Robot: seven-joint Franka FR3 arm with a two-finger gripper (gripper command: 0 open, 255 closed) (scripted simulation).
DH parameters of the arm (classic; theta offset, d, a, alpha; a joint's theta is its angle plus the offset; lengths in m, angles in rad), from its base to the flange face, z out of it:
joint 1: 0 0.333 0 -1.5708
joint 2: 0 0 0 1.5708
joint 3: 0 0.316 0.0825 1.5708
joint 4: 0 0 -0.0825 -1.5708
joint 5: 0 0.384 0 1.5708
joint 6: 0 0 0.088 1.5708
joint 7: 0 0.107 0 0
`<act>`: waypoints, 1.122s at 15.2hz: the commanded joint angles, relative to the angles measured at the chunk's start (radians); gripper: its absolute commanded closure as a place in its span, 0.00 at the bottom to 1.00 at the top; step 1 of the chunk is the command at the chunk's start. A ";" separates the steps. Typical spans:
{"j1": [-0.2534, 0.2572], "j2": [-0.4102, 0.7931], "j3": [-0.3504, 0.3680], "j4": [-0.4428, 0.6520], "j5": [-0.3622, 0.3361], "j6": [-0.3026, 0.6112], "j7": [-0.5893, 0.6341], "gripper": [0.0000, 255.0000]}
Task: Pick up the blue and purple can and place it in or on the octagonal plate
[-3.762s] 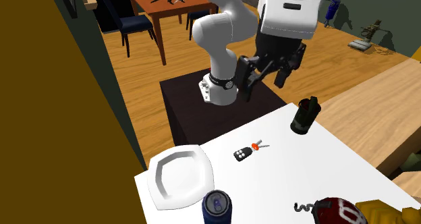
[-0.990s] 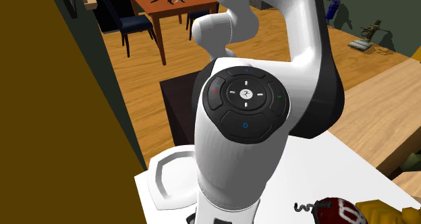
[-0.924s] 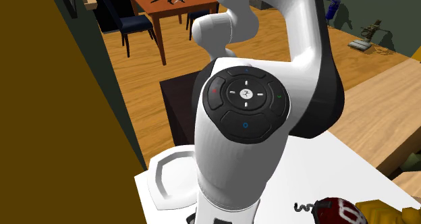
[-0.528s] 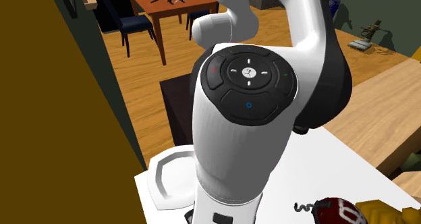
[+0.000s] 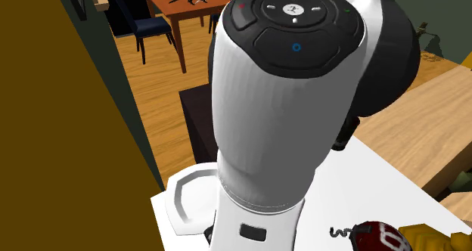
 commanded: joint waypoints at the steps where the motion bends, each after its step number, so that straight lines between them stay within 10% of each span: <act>1: 0.001 -0.014 -0.001 0.012 -0.007 -0.024 0.004 1.00; 17: -0.097 -0.423 -0.087 -0.266 -0.205 -0.117 -0.085 1.00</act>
